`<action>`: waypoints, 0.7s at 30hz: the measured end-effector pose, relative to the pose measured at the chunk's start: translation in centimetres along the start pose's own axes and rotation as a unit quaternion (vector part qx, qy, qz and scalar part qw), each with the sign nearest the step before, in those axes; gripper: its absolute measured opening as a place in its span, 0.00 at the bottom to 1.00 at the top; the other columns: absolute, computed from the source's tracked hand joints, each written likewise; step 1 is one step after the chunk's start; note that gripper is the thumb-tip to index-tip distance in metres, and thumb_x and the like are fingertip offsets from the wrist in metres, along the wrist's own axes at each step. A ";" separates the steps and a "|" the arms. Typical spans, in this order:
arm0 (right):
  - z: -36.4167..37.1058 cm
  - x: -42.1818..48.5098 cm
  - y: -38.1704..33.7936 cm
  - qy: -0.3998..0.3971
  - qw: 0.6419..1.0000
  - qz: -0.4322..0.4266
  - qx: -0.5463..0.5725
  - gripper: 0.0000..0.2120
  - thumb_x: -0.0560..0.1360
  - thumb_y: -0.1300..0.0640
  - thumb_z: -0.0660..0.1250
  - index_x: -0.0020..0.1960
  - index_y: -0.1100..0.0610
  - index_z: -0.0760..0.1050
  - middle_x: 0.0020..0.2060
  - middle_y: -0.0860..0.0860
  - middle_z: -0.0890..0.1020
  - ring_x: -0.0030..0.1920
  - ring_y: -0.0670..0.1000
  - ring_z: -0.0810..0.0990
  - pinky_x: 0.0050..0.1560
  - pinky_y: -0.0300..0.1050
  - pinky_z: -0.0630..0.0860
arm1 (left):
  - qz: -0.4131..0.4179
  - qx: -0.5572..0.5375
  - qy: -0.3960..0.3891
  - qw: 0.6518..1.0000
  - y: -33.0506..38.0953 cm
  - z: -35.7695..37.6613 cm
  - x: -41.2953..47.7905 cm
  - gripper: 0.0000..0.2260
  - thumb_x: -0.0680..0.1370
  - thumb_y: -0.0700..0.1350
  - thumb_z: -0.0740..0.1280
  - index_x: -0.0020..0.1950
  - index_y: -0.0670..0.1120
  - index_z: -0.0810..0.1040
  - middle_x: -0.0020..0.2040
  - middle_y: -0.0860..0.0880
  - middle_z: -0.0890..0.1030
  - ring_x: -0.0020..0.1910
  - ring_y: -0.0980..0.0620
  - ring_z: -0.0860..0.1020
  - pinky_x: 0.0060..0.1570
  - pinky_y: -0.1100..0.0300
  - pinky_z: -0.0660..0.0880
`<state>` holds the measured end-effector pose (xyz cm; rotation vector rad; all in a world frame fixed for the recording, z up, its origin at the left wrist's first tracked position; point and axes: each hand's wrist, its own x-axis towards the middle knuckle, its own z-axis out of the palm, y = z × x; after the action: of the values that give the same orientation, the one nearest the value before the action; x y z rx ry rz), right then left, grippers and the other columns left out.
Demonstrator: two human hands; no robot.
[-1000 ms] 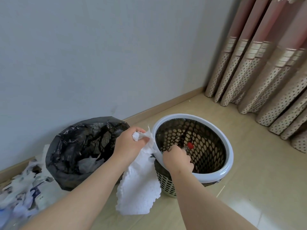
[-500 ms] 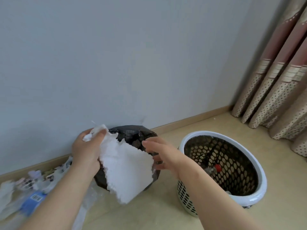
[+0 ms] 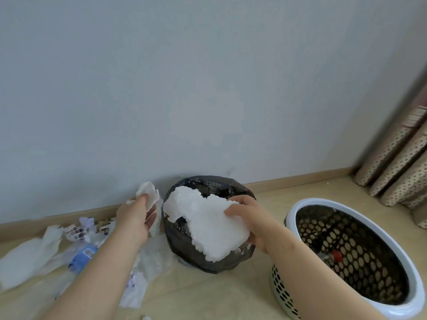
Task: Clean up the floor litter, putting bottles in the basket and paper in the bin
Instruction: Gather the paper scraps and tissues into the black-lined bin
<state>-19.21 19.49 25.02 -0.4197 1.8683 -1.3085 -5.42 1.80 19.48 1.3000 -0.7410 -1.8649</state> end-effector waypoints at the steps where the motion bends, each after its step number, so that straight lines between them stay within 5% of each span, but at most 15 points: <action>1: -0.1 0.4 -0.2 0.035 0.999 -0.002 0.017 0.07 0.73 0.63 0.64 0.47 0.52 0.72 0.49 0.55 0.78 0.46 0.58 0.77 0.40 0.48 0.73 | -0.001 -0.009 0.005 1.000 0.2 -0.1 0.1 0.05 0.77 0.40 0.62 0.52 0.47 0.72 0.47 0.48 0.76 0.39 0.54 0.76 0.37 0.61 0.74; 5: -0.1 2.2 -0.7 0.141 0.988 0.012 0.067 0.06 0.73 0.64 0.60 0.46 0.53 0.68 0.42 0.53 0.72 0.37 0.53 0.70 0.32 0.43 0.68 | -0.003 -0.017 0.001 1.000 0.0 0.1 -0.3 0.09 0.78 0.39 0.63 0.57 0.46 0.72 0.44 0.47 0.74 0.35 0.54 0.72 0.23 0.69 0.74; 10: 0.6 5.3 0.3 0.191 0.980 0.050 -0.006 0.06 0.70 0.64 0.58 0.45 0.57 0.66 0.37 0.53 0.68 0.36 0.53 0.65 0.30 0.41 0.64 | 0.019 0.075 0.002 0.997 -0.8 0.6 -0.7 0.04 0.78 0.39 0.61 0.44 0.46 0.72 0.33 0.46 0.71 0.25 0.54 0.64 0.17 0.70 0.60; 14: 2.0 8.3 2.3 0.202 0.970 0.126 -0.046 0.28 0.67 0.61 0.63 0.66 0.57 0.63 0.62 0.60 0.68 0.56 0.61 0.72 0.37 0.47 0.77 | 0.022 0.105 0.005 0.994 -1.9 0.5 -0.1 0.05 0.79 0.39 0.60 0.54 0.44 0.71 0.29 0.46 0.66 0.19 0.55 0.62 0.17 0.70 0.55; 17: 2.8 9.6 3.9 0.211 0.969 0.097 -0.084 0.21 0.74 0.64 0.62 0.67 0.62 0.64 0.63 0.60 0.64 0.54 0.59 0.70 0.44 0.53 0.80 | 0.040 0.125 0.006 0.991 -2.6 0.5 0.4 0.10 0.78 0.38 0.61 0.59 0.41 0.71 0.30 0.47 0.68 0.25 0.53 0.64 0.19 0.67 0.58; 19: 3.3 10.4 5.1 0.189 0.964 0.044 -0.180 0.13 0.76 0.64 0.59 0.60 0.65 0.70 0.53 0.57 0.68 0.54 0.59 0.72 0.55 0.52 0.75 | 0.042 0.136 0.010 0.990 -3.0 0.8 0.7 0.08 0.77 0.37 0.61 0.56 0.42 0.71 0.32 0.46 0.69 0.26 0.53 0.65 0.21 0.66 0.61; 21: 3.7 10.5 5.8 0.144 0.962 0.024 -0.231 0.03 0.74 0.64 0.59 0.44 0.62 0.71 0.43 0.55 0.69 0.50 0.58 0.72 0.47 0.46 0.70 | 0.034 0.142 0.013 0.989 -3.5 1.1 0.8 0.05 0.77 0.36 0.61 0.51 0.44 0.71 0.34 0.46 0.70 0.27 0.53 0.66 0.23 0.65 0.64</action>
<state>-22.00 12.63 14.92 -0.4351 2.4231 -0.9285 -7.45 3.15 16.69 1.4510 -1.0528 -1.7311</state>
